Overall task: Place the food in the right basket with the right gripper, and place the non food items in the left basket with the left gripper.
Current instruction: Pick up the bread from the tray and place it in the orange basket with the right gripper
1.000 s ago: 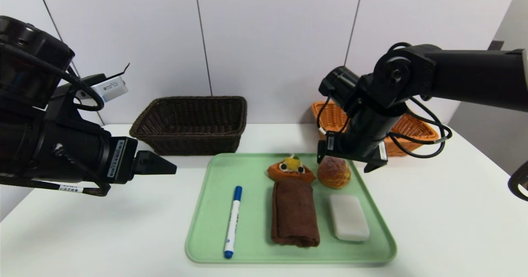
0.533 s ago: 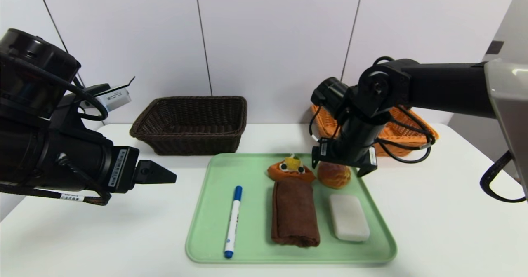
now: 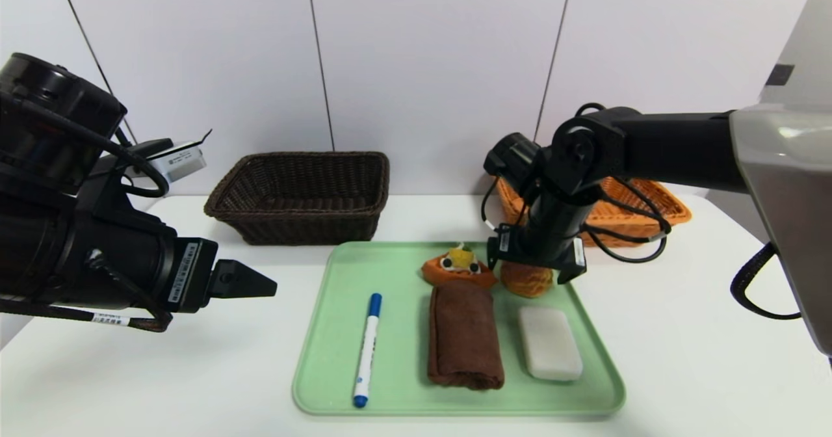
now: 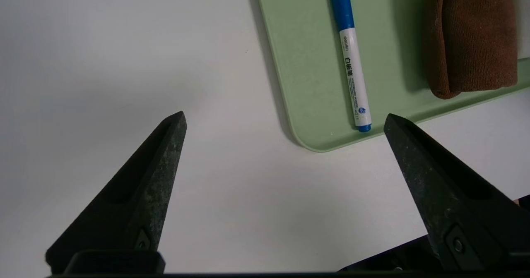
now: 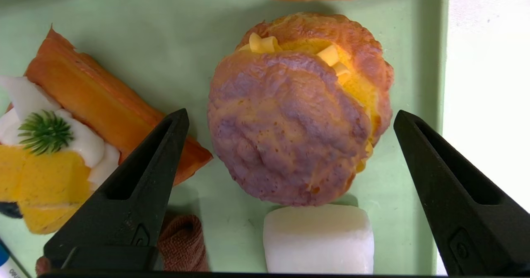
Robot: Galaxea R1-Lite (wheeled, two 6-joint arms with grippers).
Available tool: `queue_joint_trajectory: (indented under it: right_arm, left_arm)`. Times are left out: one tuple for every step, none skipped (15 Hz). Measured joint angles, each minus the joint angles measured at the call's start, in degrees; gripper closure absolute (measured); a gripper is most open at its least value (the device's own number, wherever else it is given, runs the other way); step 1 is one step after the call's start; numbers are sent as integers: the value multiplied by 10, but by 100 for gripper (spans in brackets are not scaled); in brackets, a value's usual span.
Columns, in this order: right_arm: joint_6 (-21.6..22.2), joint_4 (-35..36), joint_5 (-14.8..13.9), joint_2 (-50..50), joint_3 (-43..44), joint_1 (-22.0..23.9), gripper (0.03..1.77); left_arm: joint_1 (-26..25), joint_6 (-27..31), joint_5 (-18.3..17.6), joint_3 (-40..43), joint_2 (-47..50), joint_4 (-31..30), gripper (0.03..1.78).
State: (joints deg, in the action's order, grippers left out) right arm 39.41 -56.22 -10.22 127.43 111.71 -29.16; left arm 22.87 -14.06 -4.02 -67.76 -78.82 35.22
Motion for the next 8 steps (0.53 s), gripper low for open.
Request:
queue_joint_trajectory:
  right_arm:
    - [0, 1, 0, 2, 0, 1, 9]
    - [0, 2, 0, 4, 0, 1, 27]
    - [0, 2, 1, 5, 0, 1, 44]
    - [0, 4, 1, 5, 0, 1, 60]
    - [0, 5, 1, 6, 0, 1, 73]
    - [0, 4, 1, 6, 0, 1, 82]
    - [0, 4, 1, 6, 0, 1, 91]
    - [0, 3, 1, 5, 0, 2, 97]
  left_arm:
    - [0, 0, 0, 0, 1, 0, 12]
    - [0, 0, 0, 2, 1, 0, 12]
    - [0, 0, -1, 3, 2, 0, 12]
    - [0, 0, -1, 3, 3, 0, 12]
    - [-1, 0, -4, 3, 4, 0, 12]
    - [-1, -1, -5, 4, 4, 0, 12]
    - [-1, -1, -5, 5, 5, 0, 12]
    - [-1, 0, -5, 7, 5, 0, 12]
